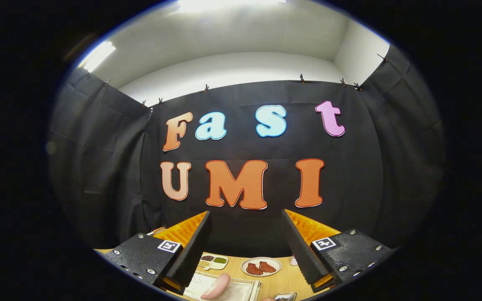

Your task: Take the plate from the dish rack, then take the spoon from the basket and place it into the plate.

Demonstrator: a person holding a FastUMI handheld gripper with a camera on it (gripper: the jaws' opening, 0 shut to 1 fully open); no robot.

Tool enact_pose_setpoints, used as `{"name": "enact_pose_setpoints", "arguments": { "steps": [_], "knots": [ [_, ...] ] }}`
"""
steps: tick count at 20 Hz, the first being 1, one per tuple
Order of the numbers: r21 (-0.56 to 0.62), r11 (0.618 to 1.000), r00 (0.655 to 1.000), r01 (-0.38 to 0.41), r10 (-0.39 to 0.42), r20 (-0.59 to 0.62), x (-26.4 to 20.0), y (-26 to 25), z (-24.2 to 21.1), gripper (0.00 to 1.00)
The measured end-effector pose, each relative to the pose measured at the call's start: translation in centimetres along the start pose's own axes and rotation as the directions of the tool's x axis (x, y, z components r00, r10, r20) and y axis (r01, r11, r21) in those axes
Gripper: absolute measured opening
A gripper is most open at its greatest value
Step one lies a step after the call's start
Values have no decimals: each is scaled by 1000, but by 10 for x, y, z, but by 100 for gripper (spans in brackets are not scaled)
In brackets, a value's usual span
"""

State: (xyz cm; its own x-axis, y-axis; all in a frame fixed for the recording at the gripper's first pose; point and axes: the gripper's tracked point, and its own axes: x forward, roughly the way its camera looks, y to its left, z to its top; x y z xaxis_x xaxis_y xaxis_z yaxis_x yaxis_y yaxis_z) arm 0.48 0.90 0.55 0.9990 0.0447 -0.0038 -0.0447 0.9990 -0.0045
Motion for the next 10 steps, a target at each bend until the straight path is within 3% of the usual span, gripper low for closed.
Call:
{"name": "enact_pose_setpoints", "arguments": {
  "steps": [5,10],
  "knots": [
    [24,999,994,-23,25,-103,3,5,-28,98],
    [75,997,960,3,18,-280,12,0,-80,97]
  ]
}}
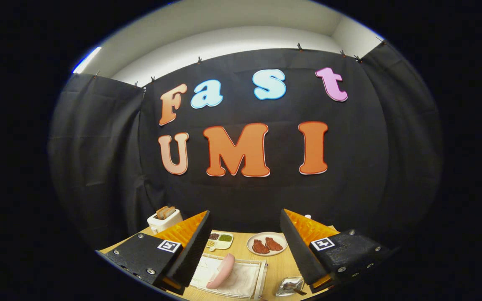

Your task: Take the plate from the dish rack, then take the spoon from the basket and place it into the plate.

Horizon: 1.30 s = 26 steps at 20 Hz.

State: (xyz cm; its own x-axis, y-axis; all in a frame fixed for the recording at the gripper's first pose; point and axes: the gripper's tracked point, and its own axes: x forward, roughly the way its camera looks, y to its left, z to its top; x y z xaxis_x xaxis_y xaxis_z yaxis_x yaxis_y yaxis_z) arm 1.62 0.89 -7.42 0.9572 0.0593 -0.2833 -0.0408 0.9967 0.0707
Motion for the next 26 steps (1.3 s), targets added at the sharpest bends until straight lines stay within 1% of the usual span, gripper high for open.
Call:
{"name": "enact_pose_setpoints", "arguments": {
  "steps": [3,6,8,11,13,17,19,20,22,23,25,26],
  "knots": [
    [63,998,988,-25,34,-152,17,5,-38,97],
    [151,988,946,-45,91,-312,32,18,-74,97],
    [177,983,911,-45,113,-396,37,26,-97,94],
    [181,983,838,-38,130,-530,45,33,-135,93],
    [197,980,783,-6,128,-609,45,35,-158,91],
    [198,980,693,11,136,-709,61,44,-185,84],
    [212,977,632,29,147,-761,64,47,-202,83],
    [203,978,602,37,141,-786,64,46,-211,81],
    [179,983,554,42,126,-823,68,47,-226,77],
    [173,984,523,40,127,-843,70,49,-233,77],
    [172,984,490,46,128,-862,75,53,-242,77],
    [164,985,476,55,119,-872,77,53,-246,75]
  ]
}}
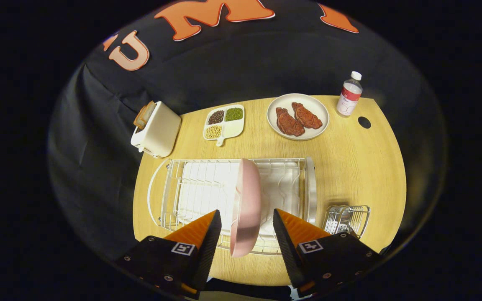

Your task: Take the plate from the dish rack, then take the spoon from the basket and place it into the plate.

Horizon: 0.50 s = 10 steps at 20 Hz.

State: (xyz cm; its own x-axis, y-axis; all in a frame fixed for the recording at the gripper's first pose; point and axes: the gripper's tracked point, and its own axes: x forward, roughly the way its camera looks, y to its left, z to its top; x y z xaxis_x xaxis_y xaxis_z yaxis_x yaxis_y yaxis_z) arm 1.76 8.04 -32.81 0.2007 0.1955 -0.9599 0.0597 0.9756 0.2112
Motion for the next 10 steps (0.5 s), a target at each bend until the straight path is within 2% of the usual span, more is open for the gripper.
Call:
{"name": "enact_pose_setpoints", "arguments": {
  "steps": [3,10],
  "knots": [
    [-7,999,998,36,-36,-56,13,-3,-4,69],
    [4,995,985,97,-95,-147,29,-1,-18,35]
  ]
}}
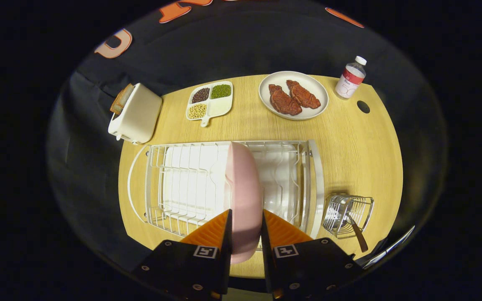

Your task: Take the plate from the dish rack, then take the spoon from the basket and place it into the plate.

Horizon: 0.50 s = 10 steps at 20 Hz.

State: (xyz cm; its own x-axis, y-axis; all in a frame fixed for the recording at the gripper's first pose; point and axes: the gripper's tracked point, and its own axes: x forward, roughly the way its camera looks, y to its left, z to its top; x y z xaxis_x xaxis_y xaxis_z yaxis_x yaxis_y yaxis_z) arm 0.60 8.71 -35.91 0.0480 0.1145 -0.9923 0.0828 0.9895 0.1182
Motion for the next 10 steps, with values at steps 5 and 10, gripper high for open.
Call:
{"name": "enact_pose_setpoints", "arguments": {
  "steps": [5,10],
  "knots": [
    [-23,998,996,57,-55,68,-12,-6,16,29],
    [-61,994,987,91,-82,134,-39,-13,28,27]
  ]
}}
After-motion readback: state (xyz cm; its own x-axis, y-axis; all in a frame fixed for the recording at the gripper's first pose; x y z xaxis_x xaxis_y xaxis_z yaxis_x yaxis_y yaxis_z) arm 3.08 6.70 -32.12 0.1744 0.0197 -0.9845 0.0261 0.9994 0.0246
